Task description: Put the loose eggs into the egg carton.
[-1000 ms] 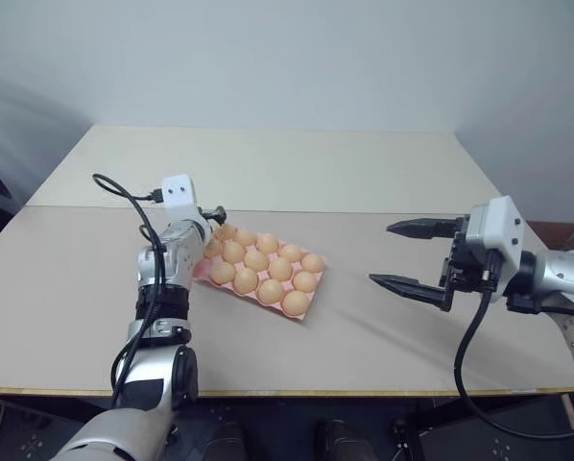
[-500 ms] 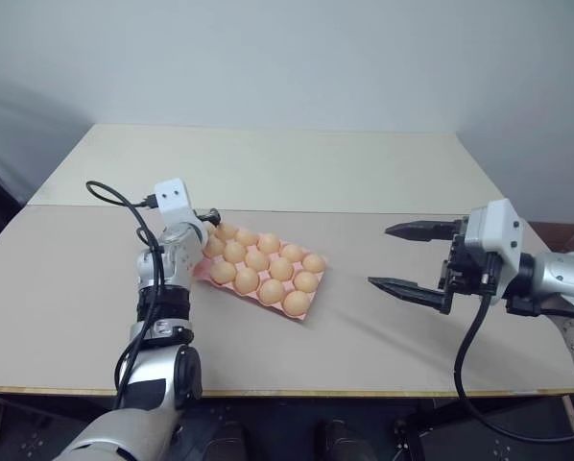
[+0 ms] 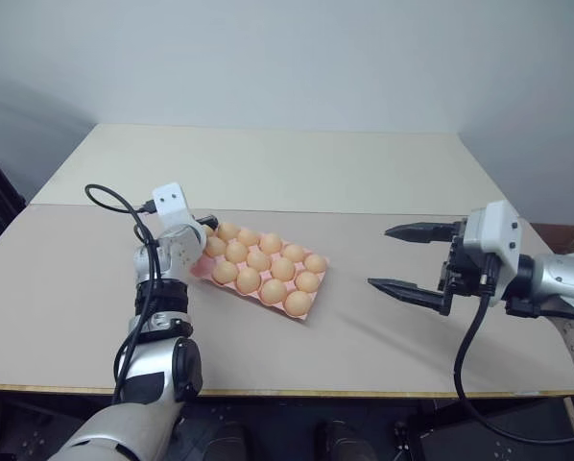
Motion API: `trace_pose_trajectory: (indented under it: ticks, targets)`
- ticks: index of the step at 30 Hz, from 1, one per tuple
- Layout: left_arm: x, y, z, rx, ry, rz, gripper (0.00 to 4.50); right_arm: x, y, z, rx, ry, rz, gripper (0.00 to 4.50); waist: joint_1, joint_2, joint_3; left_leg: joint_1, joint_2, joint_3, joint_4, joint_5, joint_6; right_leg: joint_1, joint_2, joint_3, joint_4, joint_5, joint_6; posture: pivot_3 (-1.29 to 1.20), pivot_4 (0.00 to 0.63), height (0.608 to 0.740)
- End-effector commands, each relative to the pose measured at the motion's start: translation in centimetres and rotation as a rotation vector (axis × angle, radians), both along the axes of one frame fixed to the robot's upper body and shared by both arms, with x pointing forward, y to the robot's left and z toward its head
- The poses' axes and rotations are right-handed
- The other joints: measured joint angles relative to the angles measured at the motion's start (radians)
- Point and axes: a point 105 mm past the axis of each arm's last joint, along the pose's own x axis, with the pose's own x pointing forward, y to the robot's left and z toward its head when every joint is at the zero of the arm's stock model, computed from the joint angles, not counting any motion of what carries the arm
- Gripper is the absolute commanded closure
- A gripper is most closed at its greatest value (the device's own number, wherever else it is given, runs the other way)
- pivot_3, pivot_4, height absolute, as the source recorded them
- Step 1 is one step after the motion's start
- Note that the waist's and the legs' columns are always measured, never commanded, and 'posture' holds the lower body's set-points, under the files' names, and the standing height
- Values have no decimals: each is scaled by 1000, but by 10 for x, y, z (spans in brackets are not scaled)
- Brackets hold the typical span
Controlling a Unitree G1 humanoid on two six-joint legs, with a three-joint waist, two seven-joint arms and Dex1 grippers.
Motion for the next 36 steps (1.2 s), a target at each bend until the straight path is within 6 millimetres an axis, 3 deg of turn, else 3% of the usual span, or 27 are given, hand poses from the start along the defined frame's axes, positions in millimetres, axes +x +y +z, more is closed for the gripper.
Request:
trace_pose_trajectory:
  ticks: [1, 4, 5, 8, 14, 19, 24, 29, 36]
  targets:
    - [2, -6, 4, 0, 22, -25, 11, -3, 2, 12, 12, -48, 10, 0, 0, 0, 0, 0, 0, 0, 0, 0, 0, 0, 0, 0, 0, 0, 0, 0, 150, 740]
    - [2, -6, 5, 5, 27, -36, 11, -2, 3, 12, 20, -54, 10, 0, -3, 0, 0, 0, 0, 0, 0, 0, 0, 0, 0, 0, 0, 0, 0, 0, 150, 740]
    - [3, -6, 6, 6, 30, -38, 193, -1, 3, 12, 22, -57, 8, 0, -5, 0, 0, 0, 0, 0, 0, 0, 0, 0, 0, 0, 0, 0, 0, 0, 150, 740]
    - [3, -6, 6, 9, 35, -43, 875, -1, 4, 14, 29, -65, 6, 0, -5, 0, 0, 0, 0, 0, 0, 0, 0, 0, 0, 0, 0, 0, 0, 0, 150, 740]
    - [3, -6, 12, 20, 14, -62, 2670, 1, 5, 16, 41, -79, -1, 0, -5, 0, 0, -1, 0, 0, 0, 0, 0, 0, 0, 0, 0, 0, 0, 0, 150, 740]
    - [2, 1, 26, 56, -30, -61, 2670, 3, 6, 18, 47, -83, -5, 0, -5, 0, 0, -1, 0, 0, 0, 0, 0, -1, 0, 0, -1, 0, 0, 0, 150, 740]
    - [-8, 14, 56, 118, -142, -107, 2670, 3, 7, 18, 59, -82, -11, 0, -9, -1, 0, -1, 0, 0, -1, 0, 0, -2, 0, 0, -1, 0, 0, 0, 150, 740]
    - [-36, 11, 77, 198, -239, -404, 2670, 1, 8, 15, 72, -74, -16, 0, -12, 0, 0, -1, 0, 0, -1, 0, 0, -2, 0, 0, 0, 0, 0, 0, 150, 740]
    - [-73, 17, 72, 299, -249, -807, 2670, -2, 10, 12, 92, -74, -28, 0, -6, 0, 0, 0, 1, 0, -1, 0, 0, -2, 0, 0, 0, -2, -4, 0, 150, 740]
